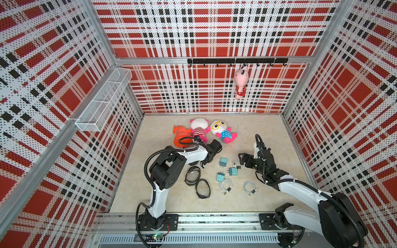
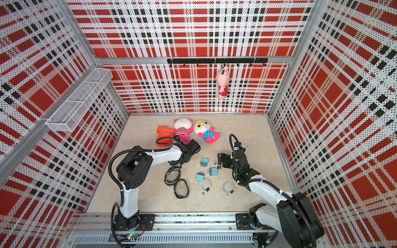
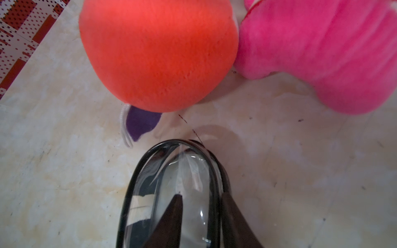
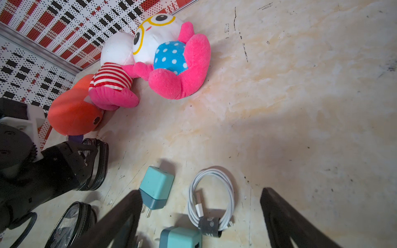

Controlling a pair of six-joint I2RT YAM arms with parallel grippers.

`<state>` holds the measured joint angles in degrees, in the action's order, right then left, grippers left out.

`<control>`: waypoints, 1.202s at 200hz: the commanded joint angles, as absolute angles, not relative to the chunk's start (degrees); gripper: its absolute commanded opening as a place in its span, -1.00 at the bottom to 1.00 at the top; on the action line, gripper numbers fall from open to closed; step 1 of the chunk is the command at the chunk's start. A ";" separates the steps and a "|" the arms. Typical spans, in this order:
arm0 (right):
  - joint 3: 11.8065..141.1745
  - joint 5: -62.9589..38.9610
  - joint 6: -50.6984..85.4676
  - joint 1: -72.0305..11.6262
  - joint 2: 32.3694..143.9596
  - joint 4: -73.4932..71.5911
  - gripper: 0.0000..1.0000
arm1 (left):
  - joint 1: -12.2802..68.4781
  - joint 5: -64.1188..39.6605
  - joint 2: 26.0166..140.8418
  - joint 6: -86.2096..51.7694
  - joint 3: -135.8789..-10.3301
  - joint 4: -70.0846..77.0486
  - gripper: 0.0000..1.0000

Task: Pack away charging kits
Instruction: Pick up the storage bag at the center of the board, then pick up the charging cable from the center of the board.

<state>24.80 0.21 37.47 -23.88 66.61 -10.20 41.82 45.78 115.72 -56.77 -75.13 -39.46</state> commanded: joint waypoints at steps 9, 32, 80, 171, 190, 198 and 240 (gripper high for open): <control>23.95 0.09 38.40 -24.27 66.68 -11.63 0.81 | 41.92 47.77 116.69 -57.29 -74.45 -41.13 -0.51; 23.91 0.00 38.41 -24.28 66.71 -11.69 0.80 | 42.01 47.64 116.82 -57.08 -74.92 -41.46 -0.75; 23.66 0.82 38.64 -24.27 65.12 -10.66 0.79 | 42.54 48.69 116.42 -56.90 -77.48 -44.46 -0.97; 22.94 6.49 44.61 -24.31 61.38 -0.09 0.55 | 47.49 49.26 113.21 -52.91 -83.02 -46.54 -1.00; 23.58 4.67 44.47 -24.37 63.63 0.09 0.38 | 48.16 47.74 112.26 -50.55 -83.08 -43.88 -1.00; 24.02 3.95 44.28 -24.43 64.95 0.08 0.31 | 48.32 46.79 111.61 -49.26 -82.61 -42.13 -1.00; 28.26 6.14 43.16 -27.62 73.16 1.66 0.19 | 48.08 40.87 108.92 -44.78 -79.89 -34.46 -1.00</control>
